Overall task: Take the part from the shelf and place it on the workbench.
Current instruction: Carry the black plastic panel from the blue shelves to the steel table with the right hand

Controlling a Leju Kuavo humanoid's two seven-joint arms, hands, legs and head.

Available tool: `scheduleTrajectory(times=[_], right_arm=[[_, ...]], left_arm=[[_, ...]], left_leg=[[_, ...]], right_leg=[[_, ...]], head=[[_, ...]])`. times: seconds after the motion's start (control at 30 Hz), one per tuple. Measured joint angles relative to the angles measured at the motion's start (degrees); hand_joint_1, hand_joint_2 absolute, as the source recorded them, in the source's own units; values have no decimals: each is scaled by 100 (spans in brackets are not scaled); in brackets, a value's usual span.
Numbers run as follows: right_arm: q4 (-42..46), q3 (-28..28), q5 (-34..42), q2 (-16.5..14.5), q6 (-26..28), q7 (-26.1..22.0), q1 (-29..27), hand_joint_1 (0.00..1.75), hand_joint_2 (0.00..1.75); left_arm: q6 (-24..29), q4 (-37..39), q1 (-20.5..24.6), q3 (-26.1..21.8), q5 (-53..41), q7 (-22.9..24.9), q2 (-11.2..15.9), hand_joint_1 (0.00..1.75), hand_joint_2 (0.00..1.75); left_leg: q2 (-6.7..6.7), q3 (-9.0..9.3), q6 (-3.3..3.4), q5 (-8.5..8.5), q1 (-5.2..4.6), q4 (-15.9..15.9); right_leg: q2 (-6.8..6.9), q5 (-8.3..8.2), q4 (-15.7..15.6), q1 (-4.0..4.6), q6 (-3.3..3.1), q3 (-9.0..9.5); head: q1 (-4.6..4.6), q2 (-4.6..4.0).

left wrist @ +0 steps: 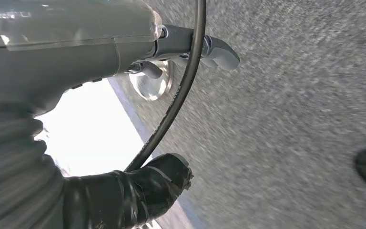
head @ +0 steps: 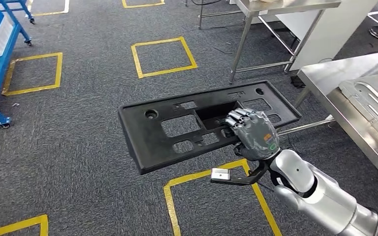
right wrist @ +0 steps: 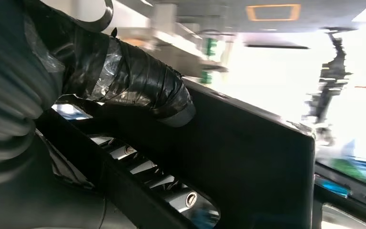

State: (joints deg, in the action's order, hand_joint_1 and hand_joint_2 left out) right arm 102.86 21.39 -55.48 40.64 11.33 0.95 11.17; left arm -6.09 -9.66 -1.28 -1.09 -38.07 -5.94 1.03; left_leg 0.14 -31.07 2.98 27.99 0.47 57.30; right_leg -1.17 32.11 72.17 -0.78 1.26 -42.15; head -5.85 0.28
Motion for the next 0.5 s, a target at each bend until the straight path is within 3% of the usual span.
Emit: scheduleTrajectory(times=[0.03, 0.07, 0.13, 0.17, 0.23, 0.27, 0.33, 0.4, 0.47, 0.5], right_arm=[[93, -191, 28, 72, 16, -33, -208, 175, 175], [182, -357, 50, 136, 22, -61, -403, 175, 175], [352, -664, 78, 251, 10, -125, -705, 175, 175], [427, -801, 86, 285, -4, -161, -795, 175, 175], [539, -1036, 88, 330, -37, -217, -893, 175, 175], [568, -1120, 88, 350, -53, -238, -924, 175, 175], [608, -1261, 95, 411, -68, -267, -994, 175, 175], [645, -1397, 103, 470, -69, -280, -1034, 175, 175], [672, -1519, 105, 501, -66, -286, -1059, 175, 175], [677, -1570, 105, 508, -65, -288, -1084, 175, 175]], left_arm=[[8, 0, -19, -8, 8, -2, -18, 0, 175], [15, 0, -27, -21, 29, -7, -35, 0, 175], [19, 0, -21, -62, 81, -16, -74, 0, 175], [12, 0, -14, -84, 104, -13, -90, 0, 175], [-14, 0, 6, -114, 126, 17, -108, 0, 175], [-22, 0, 23, -121, 123, 35, -115, 0, 175], [-27, -1, 70, -126, 101, 71, -131, 0, 175], [-20, -2, 95, -125, 78, 113, -145, 0, 175], [-7, -2, 88, -125, 68, 149, -155, 0, 175], [-1, -2, 82, -125, 68, 162, -157, 0, 175]], left_leg=[[81, 1, 5, 15, -9, 5], [159, 5, 1, 34, -13, 12], [309, 28, -26, 84, -19, 34], [381, 45, -51, 114, -34, 43], [517, 88, -107, 167, -68, 57], [582, 109, -131, 183, -81, 53], [654, 150, -182, 224, -81, 57], [416, 68, -230, 404, -58, 295], [99, -254, -253, 752, -33, 970], [41, -460, -256, 901, -29, 1361]], right_leg=[[45, 52, 209, -9, 14, -103], [77, -5, 205, -14, 23, -98], [198, -337, -405, -11, 24, 236], [333, -466, -781, 14, 8, 448], [498, -572, -1228, 62, -44, 694], [495, -552, -1249, 84, -73, 704], [357, -568, -1273, 64, -127, 709], [233, -588, -1313, 26, -196, 733], [106, -594, -1328, 15, -243, 741], [39, -593, -1325, 23, -251, 741]], head=[[-1, 0], [-1, 0], [-1, 0], [0, 0], [1, 0], [1, 0], [1, 1], [2, 1], [4, 0], [4, 0]])
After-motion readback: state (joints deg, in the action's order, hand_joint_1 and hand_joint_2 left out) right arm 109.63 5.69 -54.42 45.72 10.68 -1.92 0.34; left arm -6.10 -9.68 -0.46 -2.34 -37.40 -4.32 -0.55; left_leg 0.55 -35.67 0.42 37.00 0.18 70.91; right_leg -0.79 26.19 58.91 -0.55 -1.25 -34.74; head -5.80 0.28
